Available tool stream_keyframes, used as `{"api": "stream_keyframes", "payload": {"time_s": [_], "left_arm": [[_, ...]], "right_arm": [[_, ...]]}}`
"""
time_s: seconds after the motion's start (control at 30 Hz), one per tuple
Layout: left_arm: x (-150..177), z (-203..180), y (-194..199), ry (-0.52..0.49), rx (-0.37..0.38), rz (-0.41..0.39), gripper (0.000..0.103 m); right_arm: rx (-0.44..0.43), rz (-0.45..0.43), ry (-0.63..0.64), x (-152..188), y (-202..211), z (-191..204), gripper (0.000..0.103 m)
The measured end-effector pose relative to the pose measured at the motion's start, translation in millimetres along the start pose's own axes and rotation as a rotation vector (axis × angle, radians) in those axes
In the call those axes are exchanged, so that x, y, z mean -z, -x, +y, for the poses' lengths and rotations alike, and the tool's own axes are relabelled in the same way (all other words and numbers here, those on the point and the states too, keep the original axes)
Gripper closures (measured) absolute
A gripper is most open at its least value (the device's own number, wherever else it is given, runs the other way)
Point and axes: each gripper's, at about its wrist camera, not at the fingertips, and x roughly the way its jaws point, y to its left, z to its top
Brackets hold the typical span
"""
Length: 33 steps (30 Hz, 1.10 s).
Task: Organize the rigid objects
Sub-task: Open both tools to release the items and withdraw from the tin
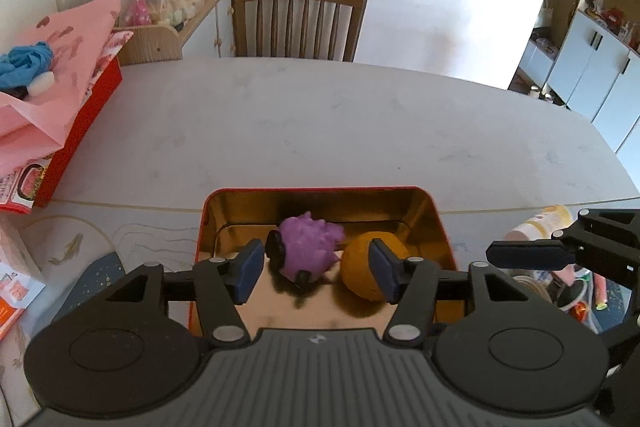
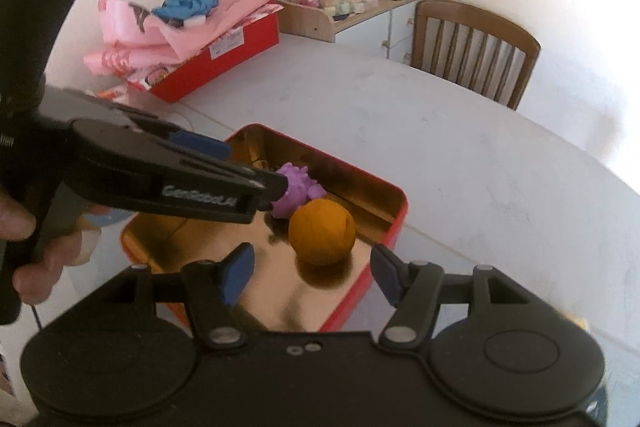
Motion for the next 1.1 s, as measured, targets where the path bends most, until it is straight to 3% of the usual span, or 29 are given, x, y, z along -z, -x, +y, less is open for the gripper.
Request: {"api": "stream_keyframes", "payload": {"time_s": [0.23,0.33,1.03,1.1], "left_arm": [[5.2,-21.7,22.8,-0.003,0.009,-0.030,0.044],[8.2,-32.6,32.1,-0.002,0.017,-0.042,0.039],[38.5,-135.1,63.1,-0.021,0.074,-0.066,0.031],[41.5,-143.1,62.7,-0.022,0.078,-0.067,0.026]], "right_arm": [[-0.006,-0.033,-0.062,17.1,34.3,-17.9,0.038],[-0.001,-0.049,-0.080,25.4,49.5,-26.2,0.034],[0.038,-0.114,-0.150,101.4,140.0,-92.1,0.012],[0.033,-0.112,-0.153,109.6,144.0,-98.5,0.009]]}}
